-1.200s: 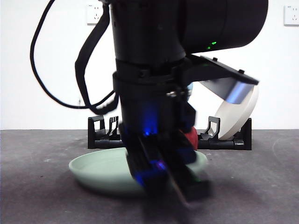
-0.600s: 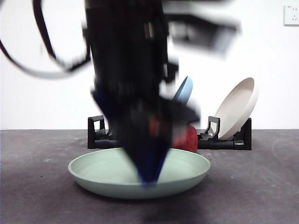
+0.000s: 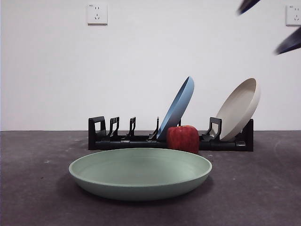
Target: Take the green plate from the plate rack,put the plate on the table,take the apple from the table,put the apple in the plate
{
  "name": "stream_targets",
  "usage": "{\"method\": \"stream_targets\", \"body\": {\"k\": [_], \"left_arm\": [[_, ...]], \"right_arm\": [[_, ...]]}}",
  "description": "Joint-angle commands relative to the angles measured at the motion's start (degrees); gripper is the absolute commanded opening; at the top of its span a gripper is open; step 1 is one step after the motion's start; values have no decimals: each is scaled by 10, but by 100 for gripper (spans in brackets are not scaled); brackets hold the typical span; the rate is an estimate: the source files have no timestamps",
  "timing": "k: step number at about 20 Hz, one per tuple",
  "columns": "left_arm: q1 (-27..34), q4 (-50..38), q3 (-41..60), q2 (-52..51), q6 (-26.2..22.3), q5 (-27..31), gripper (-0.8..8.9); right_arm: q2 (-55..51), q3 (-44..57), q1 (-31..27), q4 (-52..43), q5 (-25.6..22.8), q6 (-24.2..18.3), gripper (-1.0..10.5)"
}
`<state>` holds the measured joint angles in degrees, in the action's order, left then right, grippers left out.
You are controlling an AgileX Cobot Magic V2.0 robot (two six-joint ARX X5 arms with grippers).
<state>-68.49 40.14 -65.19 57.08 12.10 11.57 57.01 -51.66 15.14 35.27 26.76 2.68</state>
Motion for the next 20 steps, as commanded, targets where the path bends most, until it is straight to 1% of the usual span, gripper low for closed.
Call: {"method": "stream_targets", "body": {"k": [1,3,5,8,9,10,14,15,20], "left_arm": [[-2,-4,2,-30,19,-1,319],[-2,-3,2,-49,19,-1,318],[-2,-2,2,-55,19,-1,318],[-2,0,2,-55,19,-1,318],[-2,0,2,-55,19,-1,318],[-2,0,2,-55,19,-1,318],[-2,1,2,-55,19,0,318],[-2,2,2,-55,19,0,318],[-2,2,2,-55,19,0,315]], "right_arm": [[67,-1,48,-68,-50,20,697],[127,-1,80,-140,-96,25,735],[185,-4,97,-200,-131,30,735],[271,-27,106,-236,-164,28,742],[297,-37,108,-248,-172,28,766],[321,-48,109,-258,-181,28,766],[403,-87,109,-284,-189,28,766],[418,-95,109,-290,-196,28,766],[475,-121,109,-309,-201,24,765]]}}
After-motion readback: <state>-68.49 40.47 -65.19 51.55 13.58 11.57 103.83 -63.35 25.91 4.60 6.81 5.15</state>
